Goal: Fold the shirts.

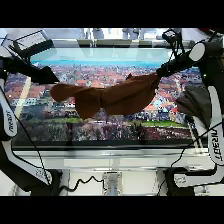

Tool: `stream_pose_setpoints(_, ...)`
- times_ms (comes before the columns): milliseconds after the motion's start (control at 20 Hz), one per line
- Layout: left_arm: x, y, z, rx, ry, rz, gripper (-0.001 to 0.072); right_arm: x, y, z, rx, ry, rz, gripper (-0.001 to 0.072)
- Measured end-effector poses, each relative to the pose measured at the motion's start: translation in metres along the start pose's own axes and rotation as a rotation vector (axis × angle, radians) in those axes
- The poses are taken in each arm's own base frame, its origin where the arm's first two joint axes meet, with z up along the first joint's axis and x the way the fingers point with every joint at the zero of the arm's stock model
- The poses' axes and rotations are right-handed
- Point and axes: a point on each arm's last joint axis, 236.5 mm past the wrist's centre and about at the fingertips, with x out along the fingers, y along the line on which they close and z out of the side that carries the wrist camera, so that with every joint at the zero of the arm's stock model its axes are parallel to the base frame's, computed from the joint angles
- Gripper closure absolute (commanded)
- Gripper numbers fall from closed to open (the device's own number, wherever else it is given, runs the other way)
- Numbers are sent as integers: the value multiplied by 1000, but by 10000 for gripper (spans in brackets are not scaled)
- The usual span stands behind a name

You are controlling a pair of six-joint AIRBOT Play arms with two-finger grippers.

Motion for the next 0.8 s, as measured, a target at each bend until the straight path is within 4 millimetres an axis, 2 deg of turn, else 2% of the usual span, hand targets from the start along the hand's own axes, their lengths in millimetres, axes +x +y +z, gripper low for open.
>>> stream_pose_setpoints(100,19,6,10,-4,-18,-33,191,17,-3,3,9,-10,-5,682)
stream_pose_setpoints(200,26,-1,26,12,-75,-92,194,30,-5,5,15,-17,-8,682)
stream_pose_setpoints(300,30,-18,34,31,-101,-162,217,39,-5,6,21,-18,-4,682)
stream_pose_setpoints(350,35,-29,30,48,-78,-190,276,43,-5,7,24,-21,-1,682)
stream_pose_setpoints(650,67,-100,-7,156,103,-285,293,53,7,4,50,-9,51,681)
stream_pose_setpoints(750,71,-109,-21,158,166,-291,303,54,11,-2,52,18,69,682)
stream_pose_setpoints(800,70,-108,-28,147,199,-287,340,54,13,-5,51,29,75,681)
